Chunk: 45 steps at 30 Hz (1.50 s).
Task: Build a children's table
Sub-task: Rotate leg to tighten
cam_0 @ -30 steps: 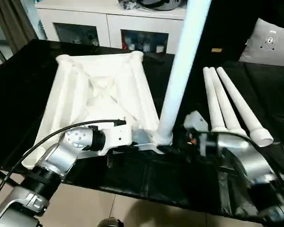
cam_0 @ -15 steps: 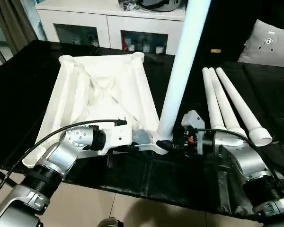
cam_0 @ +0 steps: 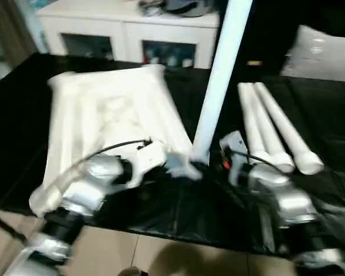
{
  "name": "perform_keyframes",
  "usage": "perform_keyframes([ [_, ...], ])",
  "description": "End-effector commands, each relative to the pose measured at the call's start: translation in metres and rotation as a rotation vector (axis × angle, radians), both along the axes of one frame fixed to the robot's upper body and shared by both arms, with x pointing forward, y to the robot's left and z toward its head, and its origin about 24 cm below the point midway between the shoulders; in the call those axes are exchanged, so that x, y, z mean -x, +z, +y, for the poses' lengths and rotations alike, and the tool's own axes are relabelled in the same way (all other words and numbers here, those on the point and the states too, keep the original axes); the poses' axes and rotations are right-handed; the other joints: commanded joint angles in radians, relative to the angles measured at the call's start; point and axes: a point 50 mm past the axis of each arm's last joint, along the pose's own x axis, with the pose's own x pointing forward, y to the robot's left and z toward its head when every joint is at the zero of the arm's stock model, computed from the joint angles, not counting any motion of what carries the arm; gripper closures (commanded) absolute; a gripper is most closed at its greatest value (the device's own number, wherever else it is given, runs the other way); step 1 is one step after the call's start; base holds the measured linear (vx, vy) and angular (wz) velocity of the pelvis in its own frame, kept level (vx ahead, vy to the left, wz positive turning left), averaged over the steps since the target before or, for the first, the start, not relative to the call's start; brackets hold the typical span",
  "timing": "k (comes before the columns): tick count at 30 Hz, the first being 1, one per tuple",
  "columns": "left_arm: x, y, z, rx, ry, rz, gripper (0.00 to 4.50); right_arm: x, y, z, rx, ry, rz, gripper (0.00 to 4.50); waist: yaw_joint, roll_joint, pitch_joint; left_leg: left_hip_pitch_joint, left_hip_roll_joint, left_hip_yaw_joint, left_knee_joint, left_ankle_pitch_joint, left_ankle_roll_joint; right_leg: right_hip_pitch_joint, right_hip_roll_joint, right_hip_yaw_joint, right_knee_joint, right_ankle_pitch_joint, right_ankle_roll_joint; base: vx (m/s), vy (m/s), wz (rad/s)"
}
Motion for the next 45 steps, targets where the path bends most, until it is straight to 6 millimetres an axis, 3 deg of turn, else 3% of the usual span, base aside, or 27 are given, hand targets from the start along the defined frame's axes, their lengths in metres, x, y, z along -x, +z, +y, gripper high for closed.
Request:
perform_keyframes([
  [1,-0.005,0.017,-0.026,0.081,0.051,-0.066,4.5,0.004,-0.013,0.03,-0.036,0.026,0.082,1.8,-0.001,-0.005,-0.05,0.025,0.059,-0.029,-0.079,-0.305,-0.034,0.02,-0.092,0.047,-0.098,-0.286,-0.188,0.0,0.0,0.0],
  [3,-0.011,0.021,-0.047,0.116,0.139,-0.095,4.5,-0.004,-0.016,0.037,0.001,-0.077,0.099,1.8,0.002,-0.005,-0.052,0.024,0.057,-0.027,-0.075,-0.278,-0.018,0.021,-0.091,0.048,-0.1,-0.258,-0.183,0.0,0.0,0.0],
  [6,-0.012,0.025,-0.057,0.124,0.151,-0.125,4.5,-0.008,-0.019,0.038,0.015,-0.132,0.115,1.8,0.004,-0.006,-0.058,0.016,0.055,-0.027,-0.072,-0.226,-0.006,0.028,-0.089,0.046,-0.093,-0.178,-0.185,0.0,0.0,0.0],
  [7,-0.012,0.026,-0.058,0.121,0.152,-0.13,4.5,-0.008,-0.019,0.038,0.009,-0.146,0.12,1.24,0.005,-0.005,-0.059,0.016,0.055,-0.026,-0.071,-0.215,-0.001,0.027,-0.088,0.046,-0.093,-0.157,-0.185,0.0,0.0,0.0],
  [8,-0.013,0.027,-0.054,0.105,0.135,-0.143,4.5,-0.007,-0.019,0.035,-0.006,-0.135,0.103,1.24,0.009,-0.005,-0.062,0.015,0.055,-0.026,-0.068,-0.187,0.014,0.03,-0.088,0.045,-0.087,-0.091,-0.188,0.0,0.0,0.0],
  [11,-0.014,0.025,-0.04,0.053,0.124,-0.163,4.5,-0.004,-0.016,0.027,-0.023,-0.119,0.05,0.95,0.01,-0.005,-0.063,0.013,0.055,-0.025,-0.067,-0.171,0.031,0.032,-0.087,0.043,-0.083,-0.037,-0.195,0.0,0.0,0.0],
  [12,-0.014,0.023,-0.034,0.031,0.122,-0.165,4.5,-0.003,-0.015,0.022,-0.034,-0.113,0.034,0.74,0.01,-0.005,-0.062,0.012,0.055,-0.025,-0.067,-0.179,0.035,0.032,-0.088,0.043,-0.084,-0.045,-0.195,0.0,0.0,0.0],
  [16,-0.015,0.019,-0.023,-0.007,0.111,-0.171,4.5,0.0,-0.012,0.013,-0.051,-0.094,0.0,0.62,0.006,-0.004,-0.058,0.014,0.059,-0.025,-0.072,-0.212,0.031,0.031,-0.088,0.044,-0.09,-0.1,-0.189,0.0,0.0,0.0],
  [18,-0.014,0.016,-0.013,-0.03,0.076,-0.166,4.5,0.004,-0.004,-0.003,-0.055,-0.022,-0.063,0.29,0.007,-0.003,-0.058,0.015,0.059,-0.025,-0.07,-0.22,0.031,0.031,-0.086,0.043,-0.091,-0.104,-0.189,0.0,0.0,0.0],
  [21,-0.012,0.014,-0.007,-0.049,0.031,-0.162,4.5,0.005,0.002,-0.016,-0.018,0.024,-0.105,0.09,0.009,-0.004,-0.062,0.012,0.058,-0.025,-0.067,-0.182,0.044,0.033,-0.085,0.042,-0.084,-0.047,-0.199,0.0,0.0,0.0],
  [25,-0.006,0.007,0.005,-0.092,-0.096,-0.119,4.5,0.009,0.023,-0.037,-0.016,0.22,-0.165,0.09,0.014,-0.006,-0.064,0.011,0.057,-0.023,-0.06,-0.166,0.069,0.036,-0.085,0.04,-0.079,0.001,-0.214,0.0,0.0,0.0],
  [28,-0.002,0.006,0.008,-0.118,-0.18,-0.12,4.5,0.01,0.028,-0.04,0.007,0.293,-0.171,0.09,0.017,-0.005,-0.063,0.011,0.06,-0.023,-0.059,-0.149,0.085,0.032,-0.085,0.039,-0.075,0.024,-0.221,0.0,0.0,0.0],
  [35,0.016,0.006,0.024,-0.178,-0.459,-0.065,4.5,0.02,0.031,-0.042,0.137,0.597,-0.142,0.09,0.032,-0.01,-0.061,0.015,0.066,-0.02,-0.06,-0.178,0.075,0.027,-0.087,0.038,-0.076,-0.043,-0.233,0.0,0.0,0.0],
  [36,0.018,0.006,0.026,-0.186,-0.488,-0.06,4.5,0.021,0.031,-0.042,0.15,0.622,-0.135,0.09,0.037,-0.006,-0.061,0.017,0.067,-0.02,-0.061,-0.182,0.073,0.025,-0.088,0.038,-0.075,-0.054,-0.232,0.0,0.0,0.0],
  [37,0.019,0.006,0.026,-0.191,-0.507,-0.057,4.5,0.022,0.03,-0.042,0.159,0.636,-0.131,0.09,0.035,-0.011,-0.06,0.015,0.067,-0.019,-0.062,-0.182,0.072,0.026,-0.087,0.038,-0.075,-0.056,-0.232,0.0,0.0,0.0],
  [40,0.02,0.007,0.028,-0.201,-0.541,-0.046,4.5,0.022,0.029,-0.041,0.161,0.663,-0.115,0.09,0.038,-0.009,-0.06,0.016,0.068,-0.02,-0.063,-0.191,0.062,0.025,-0.089,0.038,-0.074,-0.066,-0.234,0.0,0.0,0.0],
  [41,0.021,0.007,0.029,-0.207,-0.562,-0.043,4.5,0.021,0.027,-0.04,0.163,0.669,-0.105,0.36,0.039,-0.013,-0.061,0.017,0.067,-0.02,-0.063,-0.189,0.059,0.025,-0.09,0.038,-0.073,-0.069,-0.236,0.0,0.0,0.0],
  [45,0.02,0.009,0.03,-0.22,-0.588,-0.05,4.5,0.021,0.024,-0.037,0.159,0.707,-0.078,0.5,0.04,-0.013,-0.061,0.016,0.066,-0.019,-0.061,-0.187,0.058,0.024,-0.091,0.039,-0.074,-0.08,-0.235,0.0,0.0,0.0],
])
